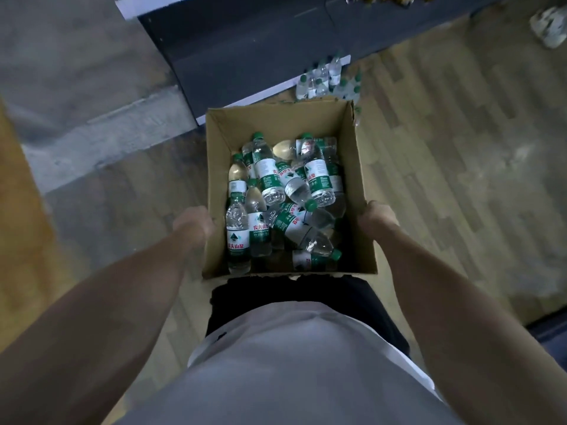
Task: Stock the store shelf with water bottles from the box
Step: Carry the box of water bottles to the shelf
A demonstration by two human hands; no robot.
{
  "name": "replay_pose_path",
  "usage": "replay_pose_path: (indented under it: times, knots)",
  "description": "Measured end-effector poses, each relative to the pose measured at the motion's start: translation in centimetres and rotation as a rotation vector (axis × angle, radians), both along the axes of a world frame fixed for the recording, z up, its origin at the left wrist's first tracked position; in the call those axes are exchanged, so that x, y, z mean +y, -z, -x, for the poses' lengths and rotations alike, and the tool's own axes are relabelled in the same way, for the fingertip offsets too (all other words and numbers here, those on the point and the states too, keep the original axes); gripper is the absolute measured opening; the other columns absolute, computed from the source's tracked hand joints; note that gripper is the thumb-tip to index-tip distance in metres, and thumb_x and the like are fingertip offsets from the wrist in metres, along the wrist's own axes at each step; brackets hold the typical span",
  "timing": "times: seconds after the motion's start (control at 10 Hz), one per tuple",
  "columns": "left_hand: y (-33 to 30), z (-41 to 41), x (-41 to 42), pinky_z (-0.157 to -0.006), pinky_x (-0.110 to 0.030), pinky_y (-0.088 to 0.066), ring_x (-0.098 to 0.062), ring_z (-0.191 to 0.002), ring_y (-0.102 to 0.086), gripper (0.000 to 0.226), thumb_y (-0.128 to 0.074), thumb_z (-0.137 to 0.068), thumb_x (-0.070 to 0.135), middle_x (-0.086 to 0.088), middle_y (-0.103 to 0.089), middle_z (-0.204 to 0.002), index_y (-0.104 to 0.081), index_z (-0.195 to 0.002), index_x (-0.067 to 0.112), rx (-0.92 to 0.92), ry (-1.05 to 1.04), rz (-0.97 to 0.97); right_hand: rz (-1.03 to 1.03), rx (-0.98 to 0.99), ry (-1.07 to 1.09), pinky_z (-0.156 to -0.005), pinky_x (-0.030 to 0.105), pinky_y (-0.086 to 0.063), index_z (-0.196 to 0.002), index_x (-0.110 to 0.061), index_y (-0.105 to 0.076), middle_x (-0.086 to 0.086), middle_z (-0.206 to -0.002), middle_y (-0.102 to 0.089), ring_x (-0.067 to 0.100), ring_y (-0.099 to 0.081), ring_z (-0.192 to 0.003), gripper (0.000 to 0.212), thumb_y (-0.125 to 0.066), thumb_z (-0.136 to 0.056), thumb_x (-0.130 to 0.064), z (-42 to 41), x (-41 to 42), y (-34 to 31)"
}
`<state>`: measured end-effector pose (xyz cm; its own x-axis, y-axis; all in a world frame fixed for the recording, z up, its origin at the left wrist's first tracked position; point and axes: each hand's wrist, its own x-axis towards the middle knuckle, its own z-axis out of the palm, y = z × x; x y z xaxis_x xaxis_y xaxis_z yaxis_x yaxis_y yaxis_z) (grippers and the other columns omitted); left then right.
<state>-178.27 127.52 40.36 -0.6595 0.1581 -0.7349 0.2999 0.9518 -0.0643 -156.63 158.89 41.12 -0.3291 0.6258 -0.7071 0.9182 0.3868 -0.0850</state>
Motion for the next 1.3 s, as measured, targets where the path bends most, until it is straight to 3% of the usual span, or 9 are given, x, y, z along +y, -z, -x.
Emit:
replay_pose_path:
  times: [0.2,0.3,0.5,0.6,0.8,1.0,1.3]
  knots:
    - [2.3,2.0,4.2,-0.093,-0.042,-0.052,-0.035,-0.109,-0.063,0.042,-0.053,-0.097,0.036,-0.019,-0.066,-0.119,-0.063,-0.120,0.002,-0.045,-0.114,0.002,0.026,-0.030,-0.094,-0.085,0.037,-0.047,-0.129,0.001,-0.058,0.021,-0.128,-0.059,0.036,-0.058,-0.119,0.034,-0.045,-0.101,-0.015,5.4,6.5,0.3]
    - [-1.9,2.0,9.3,-0.095,-0.036,-0.041,-0.034,-0.115,-0.057,0.038,-0.044,-0.103,0.026,-0.021,-0.062,-0.122,-0.059,-0.122,-0.003,-0.033,-0.132,0.028,0.063,0.013,-0.174,-0.090,0.033,-0.047,-0.138,-0.002,-0.051,0.018,-0.139,-0.052,0.031,-0.055,-0.125,0.038,-0.039,-0.105,-0.017,8.9,10.3,-0.3]
    - [-0.6,4.2,13.7,-0.084,-0.038,-0.051,-0.036,-0.101,-0.062,0.045,-0.048,-0.098,0.042,-0.020,-0.065,-0.111,-0.063,-0.109,0.001,-0.026,-0.358,-0.020,0.095,0.012,-0.276,-0.092,0.038,-0.048,-0.127,0.003,-0.057,0.024,-0.128,-0.059,0.039,-0.058,-0.119,0.033,-0.049,-0.099,-0.013,15.6,18.8,0.6]
    - [-0.5,5.4,15.3,-0.084,-0.039,-0.053,-0.033,-0.092,-0.064,0.036,-0.050,-0.094,0.045,-0.015,-0.066,-0.101,-0.059,-0.091,0.010,-0.023,-0.415,-0.018,0.087,-0.025,-0.367,-0.091,0.037,-0.049,-0.124,0.004,-0.058,0.024,-0.126,-0.061,0.040,-0.059,-0.116,0.033,-0.053,-0.096,-0.012,17.9,21.1,1.6]
    - [0.8,7.7,17.6,-0.069,-0.033,-0.048,-0.032,-0.085,-0.064,0.027,-0.053,-0.094,0.032,-0.013,-0.064,-0.092,-0.061,-0.093,0.006,-0.010,-0.444,0.002,0.088,-0.079,-0.493,-0.093,0.038,-0.049,-0.126,0.007,-0.056,0.028,-0.129,-0.058,0.042,-0.057,-0.119,0.035,-0.051,-0.097,-0.012,21.0,22.7,3.7]
    - [5.7,10.0,16.8,-0.064,-0.032,-0.046,-0.027,-0.077,-0.058,0.022,-0.055,-0.093,0.029,-0.009,-0.059,-0.087,-0.059,-0.094,0.008,-0.049,-0.452,0.013,0.106,-0.146,-0.659,-0.089,0.037,-0.049,-0.126,0.006,-0.056,0.027,-0.126,-0.060,0.041,-0.058,-0.117,0.036,-0.053,-0.095,-0.012,25.2,22.1,7.3]
    - [16.3,12.8,14.8,-0.073,-0.036,-0.056,-0.029,-0.083,-0.062,0.025,-0.054,-0.096,0.031,-0.011,-0.062,-0.091,-0.060,-0.096,0.007,-0.125,-0.503,0.002,0.112,-0.226,-0.602,-0.080,0.035,-0.050,-0.119,0.004,-0.061,0.026,-0.119,-0.064,0.041,-0.062,-0.109,0.031,-0.055,-0.093,-0.011,27.7,19.7,17.7]
